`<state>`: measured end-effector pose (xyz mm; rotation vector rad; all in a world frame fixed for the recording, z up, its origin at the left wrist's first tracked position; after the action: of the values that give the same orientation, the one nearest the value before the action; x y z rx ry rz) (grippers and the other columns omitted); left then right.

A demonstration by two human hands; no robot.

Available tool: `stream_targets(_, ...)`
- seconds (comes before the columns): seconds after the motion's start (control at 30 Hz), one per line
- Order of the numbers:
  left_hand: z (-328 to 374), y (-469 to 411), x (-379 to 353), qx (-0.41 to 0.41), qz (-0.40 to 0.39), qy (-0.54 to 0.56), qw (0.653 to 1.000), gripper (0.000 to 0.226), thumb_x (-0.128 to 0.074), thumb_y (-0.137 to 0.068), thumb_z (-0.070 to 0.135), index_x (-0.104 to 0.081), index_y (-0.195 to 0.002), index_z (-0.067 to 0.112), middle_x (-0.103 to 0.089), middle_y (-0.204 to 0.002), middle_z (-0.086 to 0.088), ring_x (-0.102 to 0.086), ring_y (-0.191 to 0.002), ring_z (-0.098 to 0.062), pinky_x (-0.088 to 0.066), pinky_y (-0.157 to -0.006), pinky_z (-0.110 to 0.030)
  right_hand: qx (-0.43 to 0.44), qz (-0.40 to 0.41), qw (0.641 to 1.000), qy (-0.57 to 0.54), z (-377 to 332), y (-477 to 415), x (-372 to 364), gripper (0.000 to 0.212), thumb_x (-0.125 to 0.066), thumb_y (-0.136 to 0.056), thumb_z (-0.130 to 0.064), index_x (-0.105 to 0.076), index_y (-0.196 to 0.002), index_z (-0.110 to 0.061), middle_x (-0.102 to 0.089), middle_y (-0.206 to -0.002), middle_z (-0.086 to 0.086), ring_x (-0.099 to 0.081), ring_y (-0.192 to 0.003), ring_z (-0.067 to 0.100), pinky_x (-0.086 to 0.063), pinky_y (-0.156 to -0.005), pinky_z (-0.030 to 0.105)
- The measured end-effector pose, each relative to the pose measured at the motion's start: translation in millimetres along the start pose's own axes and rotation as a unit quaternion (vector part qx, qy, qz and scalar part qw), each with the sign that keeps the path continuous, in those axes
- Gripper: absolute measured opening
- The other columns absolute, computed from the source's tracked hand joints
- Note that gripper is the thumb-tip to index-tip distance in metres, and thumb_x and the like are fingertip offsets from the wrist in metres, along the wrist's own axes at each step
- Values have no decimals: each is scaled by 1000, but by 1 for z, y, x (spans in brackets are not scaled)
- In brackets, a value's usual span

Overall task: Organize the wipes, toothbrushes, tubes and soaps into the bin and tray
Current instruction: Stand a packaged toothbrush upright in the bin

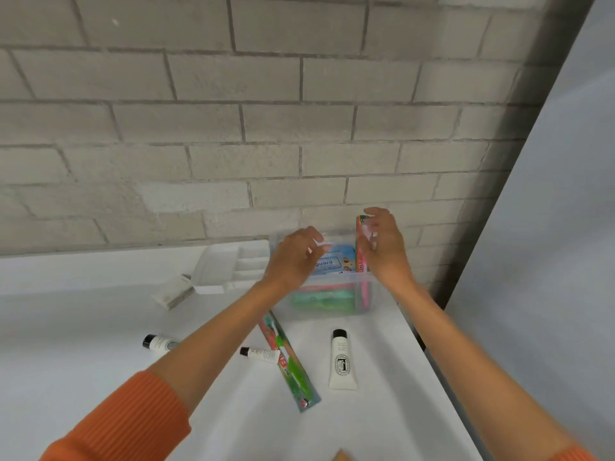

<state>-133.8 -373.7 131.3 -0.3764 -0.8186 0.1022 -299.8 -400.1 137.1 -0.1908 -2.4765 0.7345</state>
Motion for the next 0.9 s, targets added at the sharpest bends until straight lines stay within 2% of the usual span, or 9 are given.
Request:
stream_targets(0.07, -8, 20, 16, 13, 32, -10, 999, 22, -54, -91, 34, -59, -99, 14, -57, -87, 6, -53, -75, -14, -46, -73, -31, 1, -18, 1000, 17, -9, 16, -13, 29, -54, -85, -2, -52, -114, -5, -51, -99, 6, -52, -85, 21, -50, -83, 40)
stream_targets(0.17, -22, 53, 30, 31, 61, -26, 997, 22, -53, -92, 35, -59, -96, 15, -60, -88, 3, -54, -74, -13, -43, -67, -27, -11, -75, 997, 19, -17, 48, -39, 21, -58, -86, -3, -56, -106, -5, -55, -89, 9, -54, -78, 20, -49, -74, 31)
stream_targets(0.3, -38, 89, 31, 51, 80, -56, 994, 26, -52, -91, 39, -60, -94, 14, -65, -87, -1, -57, -72, -15, -46, -63, -28, -59, -169, 983, 44, -13, 95, -76, 18, -59, -87, -8, -56, -104, -4, -59, -99, 12, -58, -82, 23, -50, -75, 31)
stream_targets(0.4, -60, 108, 19, 94, 52, -73, 992, 25, -53, -91, 37, -60, -93, 13, -67, -88, -3, -62, -77, -21, -51, -68, -32, -114, -245, 960, 75, -7, 130, -96, 27, -61, -87, -15, -55, -110, -3, -58, -110, 15, -57, -97, 26, -47, -84, 33)
stream_targets(0.5, -79, 123, 6, 118, 11, -89, 989, 22, -54, -91, 32, -61, -90, 11, -68, -91, -8, -64, -83, -25, -52, -74, -36, -137, -296, 939, 107, -2, 158, -109, 35, -63, -86, -22, -53, -114, -3, -53, -114, 13, -48, -94, 19, -39, -80, 25)
stream_targets(0.6, -91, 132, -1, 136, -8, -100, 986, 20, -53, -92, 29, -61, -90, 11, -67, -94, -8, -63, -85, -25, -49, -77, -36, -144, -318, 926, 144, 3, 174, -118, 44, -66, -83, -29, -51, -114, -2, -48, -107, 9, -38, -92, 13, -34, -76, 24)
stream_targets(0.67, -96, 134, -5, 150, -19, -99, 984, 17, -53, -92, 26, -61, -92, 10, -66, -97, -8, -62, -86, -24, -48, -77, -34, -150, -324, 920, 161, 6, 181, -122, 46, -69, -81, -30, -52, -112, -2, -51, -114, 12, -38, -91, 14, -35, -74, 24)
stream_targets(0.83, -108, 133, -14, 194, -30, -53, 979, 16, -57, -90, 22, -60, -94, 7, -62, -102, -12, -57, -85, -23, -50, -75, -34, -150, -309, 921, 185, 7, 181, -124, 34, -67, -83, -26, -56, -104, -2, -60, -112, 15, -46, -83, 17, -43, -70, 32)
stream_targets(0.9, -111, 132, -17, 215, -28, -34, 976, 15, -58, -89, 22, -59, -94, 7, -61, -106, -15, -58, -90, -26, -49, -77, -34, -136, -296, 925, 195, 3, 177, -122, 28, -62, -86, -26, -57, -101, -2, -61, -110, 14, -47, -82, 17, -46, -71, 34)
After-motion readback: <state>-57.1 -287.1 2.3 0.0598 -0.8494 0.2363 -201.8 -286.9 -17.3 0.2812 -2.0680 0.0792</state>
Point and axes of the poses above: each hand's wrist, its own y-axis away from the middle knuckle, its own x-axis out of the back of the hand, z = x × y, the point moved 7 cm from there along -y, towards the middle knuckle
